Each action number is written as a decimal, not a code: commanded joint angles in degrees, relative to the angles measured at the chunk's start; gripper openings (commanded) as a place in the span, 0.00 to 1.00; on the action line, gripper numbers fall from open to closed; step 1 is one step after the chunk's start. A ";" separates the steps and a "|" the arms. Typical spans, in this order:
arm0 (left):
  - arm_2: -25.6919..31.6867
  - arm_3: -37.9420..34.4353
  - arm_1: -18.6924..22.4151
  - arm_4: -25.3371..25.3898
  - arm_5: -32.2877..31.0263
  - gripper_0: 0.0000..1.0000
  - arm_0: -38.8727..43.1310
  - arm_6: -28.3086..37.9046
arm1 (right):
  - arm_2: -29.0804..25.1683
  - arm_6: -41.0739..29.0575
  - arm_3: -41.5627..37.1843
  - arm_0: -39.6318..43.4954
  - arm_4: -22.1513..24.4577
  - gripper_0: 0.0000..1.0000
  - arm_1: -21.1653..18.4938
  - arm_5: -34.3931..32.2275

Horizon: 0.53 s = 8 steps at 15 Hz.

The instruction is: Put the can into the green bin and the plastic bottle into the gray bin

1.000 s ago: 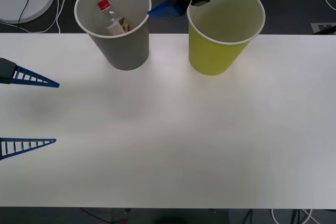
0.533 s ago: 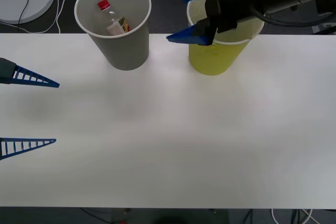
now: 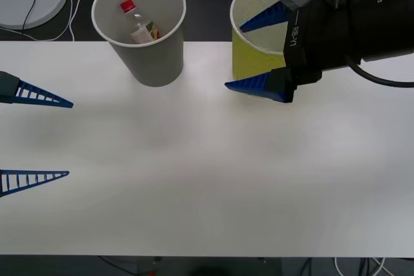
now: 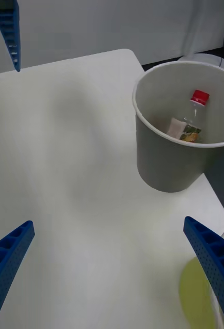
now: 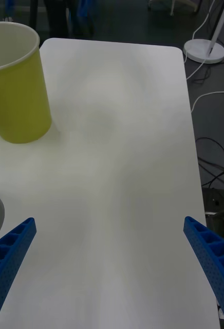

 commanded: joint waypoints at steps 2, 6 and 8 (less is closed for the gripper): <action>0.00 0.00 0.00 0.00 0.00 1.00 0.00 0.00 | -7.68 0.55 -7.36 10.25 1.31 1.00 -1.06 0.00; 0.00 0.00 0.00 0.00 0.00 1.00 0.00 0.00 | -14.80 2.66 -12.28 21.41 3.51 1.00 -1.23 0.00; 0.00 0.00 0.00 0.00 0.00 1.00 0.00 0.00 | -17.09 6.53 -12.63 25.72 3.15 1.00 -1.14 0.00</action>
